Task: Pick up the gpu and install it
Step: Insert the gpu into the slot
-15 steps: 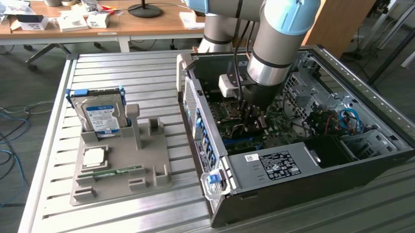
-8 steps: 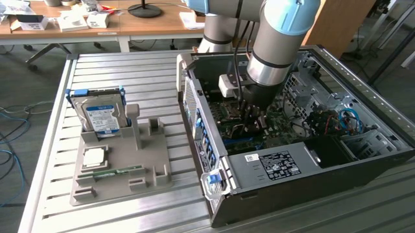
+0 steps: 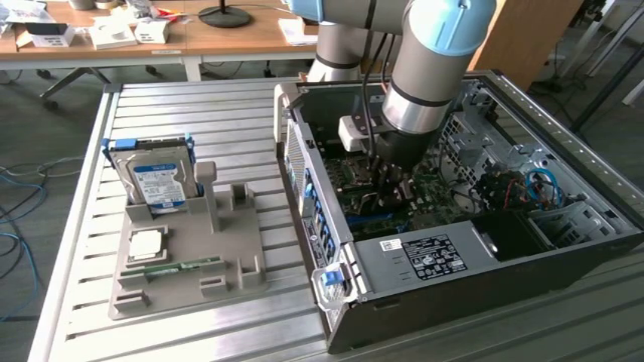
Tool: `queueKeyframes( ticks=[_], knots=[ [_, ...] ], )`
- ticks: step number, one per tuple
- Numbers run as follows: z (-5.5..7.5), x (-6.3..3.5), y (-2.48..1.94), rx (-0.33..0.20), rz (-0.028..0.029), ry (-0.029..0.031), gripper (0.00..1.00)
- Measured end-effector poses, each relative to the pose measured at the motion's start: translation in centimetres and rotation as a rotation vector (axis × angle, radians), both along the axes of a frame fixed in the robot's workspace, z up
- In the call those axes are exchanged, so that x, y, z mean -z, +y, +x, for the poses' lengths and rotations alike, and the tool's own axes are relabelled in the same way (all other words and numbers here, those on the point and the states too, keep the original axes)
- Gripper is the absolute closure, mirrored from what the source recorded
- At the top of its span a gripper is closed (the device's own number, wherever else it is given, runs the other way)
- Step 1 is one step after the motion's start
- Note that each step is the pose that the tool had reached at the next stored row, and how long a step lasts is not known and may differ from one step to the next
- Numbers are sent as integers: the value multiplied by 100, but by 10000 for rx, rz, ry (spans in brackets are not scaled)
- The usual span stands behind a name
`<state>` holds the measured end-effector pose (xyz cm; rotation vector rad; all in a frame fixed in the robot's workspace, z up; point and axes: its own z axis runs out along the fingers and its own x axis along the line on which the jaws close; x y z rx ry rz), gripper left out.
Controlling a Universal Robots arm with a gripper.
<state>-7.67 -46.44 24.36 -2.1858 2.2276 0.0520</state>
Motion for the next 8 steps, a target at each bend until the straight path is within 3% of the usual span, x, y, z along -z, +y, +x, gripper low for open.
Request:
queueKeyframes(
  ticks=[8],
  knots=[
    [0,-6,0,0,-5,3,67]
  ],
)
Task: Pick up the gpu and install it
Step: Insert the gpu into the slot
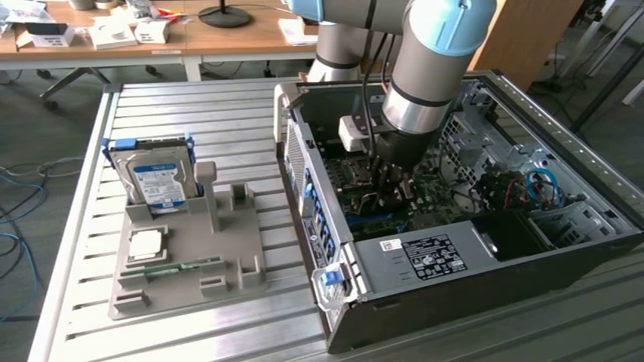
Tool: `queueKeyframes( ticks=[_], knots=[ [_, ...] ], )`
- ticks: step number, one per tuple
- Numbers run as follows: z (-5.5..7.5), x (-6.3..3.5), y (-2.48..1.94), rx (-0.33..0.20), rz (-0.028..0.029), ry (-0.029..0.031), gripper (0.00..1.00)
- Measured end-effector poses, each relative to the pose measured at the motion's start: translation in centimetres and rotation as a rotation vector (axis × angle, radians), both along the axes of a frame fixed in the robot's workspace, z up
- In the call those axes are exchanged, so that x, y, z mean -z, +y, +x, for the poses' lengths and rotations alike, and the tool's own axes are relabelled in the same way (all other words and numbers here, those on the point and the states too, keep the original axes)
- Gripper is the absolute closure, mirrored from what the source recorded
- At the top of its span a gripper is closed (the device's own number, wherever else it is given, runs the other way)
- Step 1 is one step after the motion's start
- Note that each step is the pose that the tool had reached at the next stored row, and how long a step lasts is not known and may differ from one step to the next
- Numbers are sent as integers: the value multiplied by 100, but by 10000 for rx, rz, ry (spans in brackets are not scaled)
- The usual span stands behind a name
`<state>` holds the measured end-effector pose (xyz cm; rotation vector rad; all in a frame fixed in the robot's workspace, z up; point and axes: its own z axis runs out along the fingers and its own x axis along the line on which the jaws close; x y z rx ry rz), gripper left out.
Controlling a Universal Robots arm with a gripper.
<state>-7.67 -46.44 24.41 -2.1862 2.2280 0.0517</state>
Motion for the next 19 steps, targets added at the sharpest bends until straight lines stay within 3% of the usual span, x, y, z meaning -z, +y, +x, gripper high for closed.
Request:
queueKeyframes(
  ticks=[9,19],
  knots=[
    [0,-104,0,0,2,-2,67],
    [0,-367,0,0,2,-2,67]
  ],
)
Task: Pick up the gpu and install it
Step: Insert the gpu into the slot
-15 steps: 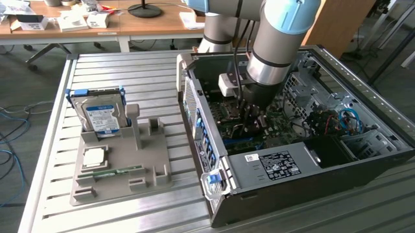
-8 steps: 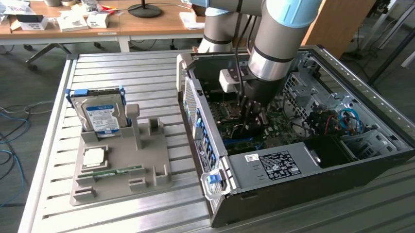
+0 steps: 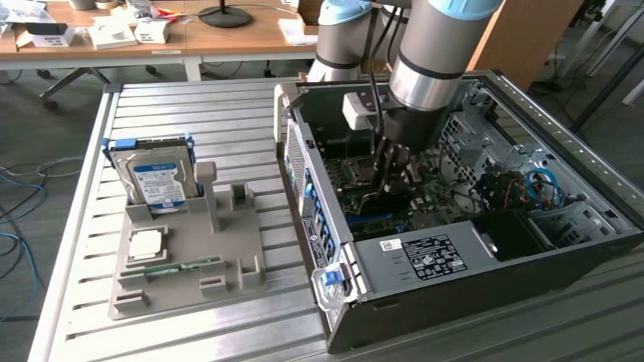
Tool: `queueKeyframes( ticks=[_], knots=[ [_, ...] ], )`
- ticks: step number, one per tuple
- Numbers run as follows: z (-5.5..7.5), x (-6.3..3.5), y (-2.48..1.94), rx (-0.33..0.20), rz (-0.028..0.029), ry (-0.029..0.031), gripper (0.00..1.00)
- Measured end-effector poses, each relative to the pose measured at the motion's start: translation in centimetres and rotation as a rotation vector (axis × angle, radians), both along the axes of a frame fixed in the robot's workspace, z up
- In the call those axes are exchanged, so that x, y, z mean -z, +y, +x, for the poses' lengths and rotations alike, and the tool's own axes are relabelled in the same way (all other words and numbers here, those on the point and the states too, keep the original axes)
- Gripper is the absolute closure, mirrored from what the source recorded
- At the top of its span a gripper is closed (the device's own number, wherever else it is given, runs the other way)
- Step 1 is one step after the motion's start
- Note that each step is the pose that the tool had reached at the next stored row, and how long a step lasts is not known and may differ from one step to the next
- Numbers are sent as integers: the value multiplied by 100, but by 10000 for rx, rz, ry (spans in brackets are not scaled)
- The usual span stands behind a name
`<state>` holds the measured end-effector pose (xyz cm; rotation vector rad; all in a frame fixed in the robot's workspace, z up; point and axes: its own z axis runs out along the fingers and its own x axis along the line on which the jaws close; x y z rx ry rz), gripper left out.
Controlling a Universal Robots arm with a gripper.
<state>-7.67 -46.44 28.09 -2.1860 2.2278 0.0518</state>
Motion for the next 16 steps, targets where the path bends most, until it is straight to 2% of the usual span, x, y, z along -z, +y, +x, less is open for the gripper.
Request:
queueKeyframes(
  ticks=[11,16],
  knots=[
    [0,-317,0,0,1,0,67],
    [0,-359,0,-1,-2,1,67]
  ],
)
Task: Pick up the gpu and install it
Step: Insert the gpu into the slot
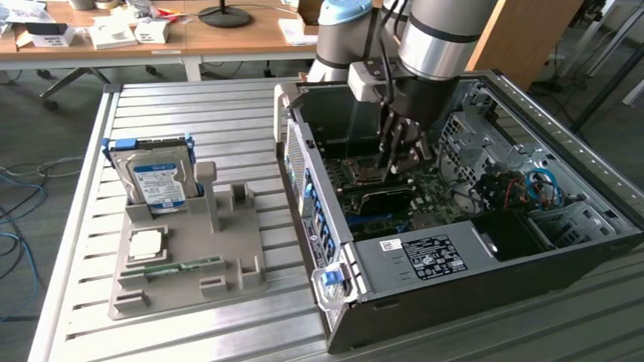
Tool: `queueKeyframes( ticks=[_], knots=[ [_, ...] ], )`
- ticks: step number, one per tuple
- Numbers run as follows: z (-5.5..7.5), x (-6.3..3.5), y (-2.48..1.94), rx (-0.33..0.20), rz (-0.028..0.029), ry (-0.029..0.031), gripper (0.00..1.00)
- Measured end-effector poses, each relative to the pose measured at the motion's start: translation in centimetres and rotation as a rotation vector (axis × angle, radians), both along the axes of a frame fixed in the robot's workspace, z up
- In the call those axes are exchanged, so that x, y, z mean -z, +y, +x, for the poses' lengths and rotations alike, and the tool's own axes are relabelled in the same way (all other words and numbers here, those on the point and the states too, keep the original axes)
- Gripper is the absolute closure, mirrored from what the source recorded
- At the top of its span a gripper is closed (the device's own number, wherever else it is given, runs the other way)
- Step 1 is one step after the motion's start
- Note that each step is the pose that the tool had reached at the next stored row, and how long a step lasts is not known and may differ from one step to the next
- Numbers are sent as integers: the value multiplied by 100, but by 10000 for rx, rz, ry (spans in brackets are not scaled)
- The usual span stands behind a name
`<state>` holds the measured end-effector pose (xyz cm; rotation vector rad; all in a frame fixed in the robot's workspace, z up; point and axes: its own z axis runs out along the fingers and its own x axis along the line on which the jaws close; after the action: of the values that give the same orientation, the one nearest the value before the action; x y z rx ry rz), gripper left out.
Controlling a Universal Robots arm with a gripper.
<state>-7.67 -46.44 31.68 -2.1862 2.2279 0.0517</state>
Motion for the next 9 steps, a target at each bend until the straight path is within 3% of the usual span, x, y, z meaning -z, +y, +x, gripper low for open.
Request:
queueKeyframes(
  ticks=[9],
  knots=[
    [0,-195,0,0,2,-1,67]
  ],
)
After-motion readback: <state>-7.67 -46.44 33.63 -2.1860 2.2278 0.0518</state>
